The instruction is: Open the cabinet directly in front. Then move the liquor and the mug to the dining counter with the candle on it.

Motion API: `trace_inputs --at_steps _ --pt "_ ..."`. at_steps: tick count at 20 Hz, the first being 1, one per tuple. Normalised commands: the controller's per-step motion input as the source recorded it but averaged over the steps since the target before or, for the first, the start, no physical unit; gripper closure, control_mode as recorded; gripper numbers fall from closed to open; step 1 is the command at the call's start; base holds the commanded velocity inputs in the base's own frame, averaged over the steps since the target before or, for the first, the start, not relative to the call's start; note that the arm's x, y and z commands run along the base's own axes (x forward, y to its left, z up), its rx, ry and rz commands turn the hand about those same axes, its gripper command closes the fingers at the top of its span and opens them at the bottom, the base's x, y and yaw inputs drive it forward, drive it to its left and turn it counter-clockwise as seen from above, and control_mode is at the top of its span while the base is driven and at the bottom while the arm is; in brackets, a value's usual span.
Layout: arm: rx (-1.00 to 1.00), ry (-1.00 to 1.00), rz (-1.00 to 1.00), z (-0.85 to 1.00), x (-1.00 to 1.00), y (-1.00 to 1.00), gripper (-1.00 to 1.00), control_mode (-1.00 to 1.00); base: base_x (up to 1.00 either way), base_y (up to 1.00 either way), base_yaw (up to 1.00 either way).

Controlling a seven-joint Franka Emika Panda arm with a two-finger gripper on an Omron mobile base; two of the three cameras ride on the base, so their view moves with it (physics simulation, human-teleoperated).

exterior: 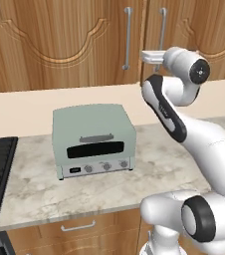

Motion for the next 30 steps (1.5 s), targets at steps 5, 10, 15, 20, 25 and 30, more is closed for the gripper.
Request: trace_inputs --at_steps 5,10,15,20,25,30 --pt "0.06 0.00 -0.08 0.04 -0.97 -0.56 1.00 -1.00 0.00 0.00 0.00" --pt "0.10 0.03 -0.08 0.14 -0.92 -0.71 1.00 -1.00 0.00 0.00 0.00" --pt "0.14 0.05 -0.08 0.18 -0.98 -0.86 1.00 -1.00 0.00 0.00 0.00" --pt "0.17 0.08 -0.08 0.12 -0.96 -1.00 1.00 -1.00 0.00 0.00 0.00" --pt "0.18 0.09 -0.09 0.01 -0.87 -1.00 1.00 -1.00 0.00 0.00 0.00" --pt "0.13 0.03 -0.04 0.00 -0.70 -0.93 1.00 -1.00 0.00 0.00 0.00"
